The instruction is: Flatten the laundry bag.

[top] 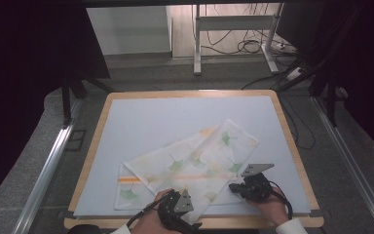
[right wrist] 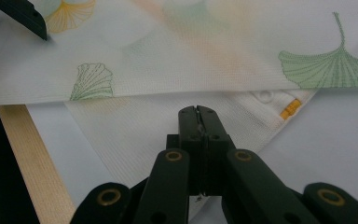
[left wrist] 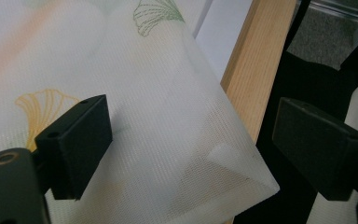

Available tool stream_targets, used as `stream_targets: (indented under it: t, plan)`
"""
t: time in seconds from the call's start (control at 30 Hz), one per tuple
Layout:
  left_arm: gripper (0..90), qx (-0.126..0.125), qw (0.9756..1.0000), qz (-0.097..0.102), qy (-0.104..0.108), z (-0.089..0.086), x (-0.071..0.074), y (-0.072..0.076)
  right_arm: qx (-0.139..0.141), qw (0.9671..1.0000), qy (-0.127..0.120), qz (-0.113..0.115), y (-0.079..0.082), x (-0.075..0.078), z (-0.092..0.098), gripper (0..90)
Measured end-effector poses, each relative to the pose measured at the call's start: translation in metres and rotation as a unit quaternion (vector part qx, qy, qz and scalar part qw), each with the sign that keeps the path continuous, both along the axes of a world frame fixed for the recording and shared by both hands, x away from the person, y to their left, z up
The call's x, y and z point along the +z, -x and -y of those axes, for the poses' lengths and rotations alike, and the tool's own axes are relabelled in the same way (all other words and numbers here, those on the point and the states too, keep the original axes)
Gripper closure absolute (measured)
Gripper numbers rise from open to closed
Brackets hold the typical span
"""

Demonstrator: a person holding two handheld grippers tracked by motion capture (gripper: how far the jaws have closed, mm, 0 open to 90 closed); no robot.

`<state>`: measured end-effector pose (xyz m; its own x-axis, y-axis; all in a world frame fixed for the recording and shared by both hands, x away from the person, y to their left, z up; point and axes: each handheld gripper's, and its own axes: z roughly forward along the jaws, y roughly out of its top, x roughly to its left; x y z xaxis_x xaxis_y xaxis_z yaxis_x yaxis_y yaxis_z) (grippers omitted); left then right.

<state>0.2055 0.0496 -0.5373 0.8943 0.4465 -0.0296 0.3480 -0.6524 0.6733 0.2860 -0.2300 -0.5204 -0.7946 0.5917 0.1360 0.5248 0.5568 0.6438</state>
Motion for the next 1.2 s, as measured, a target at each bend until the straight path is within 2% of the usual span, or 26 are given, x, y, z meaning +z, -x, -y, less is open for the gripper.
stream_targets:
  t: [0.1, 0.2, 0.23, 0.3, 0.4, 0.5, 0.53, 0.7, 0.77, 0.87, 0.93, 1.0, 1.17, 1.2]
  plan:
    - [18.5, 0.003, 1.0, 0.004, -0.004, -0.001, 0.0, 0.0, 0.0, 1.0, 0.0, 0.0, 0.0, 0.0, 0.0, 89.1]
    - [24.1, 0.009, 1.0, 0.002, 0.0, -0.004, 0.001, -0.001, 0.0, 1.0, 0.0, 0.0, 0.0, 0.0, 0.0, 89.0]
    - [26.4, 0.015, 0.9998, -0.004, 0.013, -0.006, 0.001, -0.003, 0.0, 1.0, 0.0, 0.0, 0.0, 0.0, 0.0, 89.0]
    - [32.9, 0.015, 0.9998, -0.005, 0.009, -0.01, 0.003, -0.006, 0.001, 1.0, -0.001, 0.0, 0.0, 0.0, 0.001, 88.9]
    - [43.9, 0.021, 0.9996, -0.012, 0.014, -0.014, 0.004, -0.01, 0.0, 1.0, -0.002, -0.001, 0.0, 0.0, 0.001, 88.9]
    - [49.2, 0.025, 0.9994, -0.018, 0.019, -0.016, 0.004, -0.012, 0.001, 1.0, -0.002, -0.002, 0.0, 0.0, 0.001, 88.9]
    - [53.8, 0.027, 0.9992, -0.022, 0.022, -0.017, 0.004, -0.014, 0.001, 1.0, -0.002, -0.001, 0.0, 0.0, 0.001, 88.9]
    - [66.0, 0.033, 0.9994, -0.01, 0.01, -0.018, 0.005, -0.016, 0.001, 1.0, -0.001, 0.0, 0.0, 0.0, 0.001, 88.8]
    - [72.2, 0.035, 0.9993, -0.012, 0.011, -0.018, 0.005, -0.016, 0.001, 1.0, -0.001, 0.0, 0.0, 0.0, 0.001, 88.7]
    - [82.1, 0.021, 0.9995, -0.019, 0.011, -0.017, 0.006, -0.019, 0.0, 1.0, -0.002, -0.001, 0.0, 0.0, 0.001, 88.7]
    - [85.1, 0.015, 0.9994, -0.03, 0.013, -0.016, 0.007, -0.022, 0.0, 1.0, -0.002, 0.0, -0.001, 0.0, 0.001, 88.7]
    - [86.9, 0.014, 0.9994, -0.031, 0.013, -0.016, 0.007, -0.022, 0.0, 1.0, -0.002, -0.001, 0.0, 0.0, 0.001, 88.7]
    - [89.8, 0.015, 0.9995, -0.024, 0.013, -0.016, 0.008, -0.021, 0.0, 1.0, -0.001, 0.0, -0.001, 0.0, 0.001, 88.7]
    - [89.9, 0.018, 0.9996, -0.015, 0.014, -0.017, 0.01, -0.021, 0.001, 1.0, -0.001, 0.001, -0.001, 0.0, 0.001, 88.6]
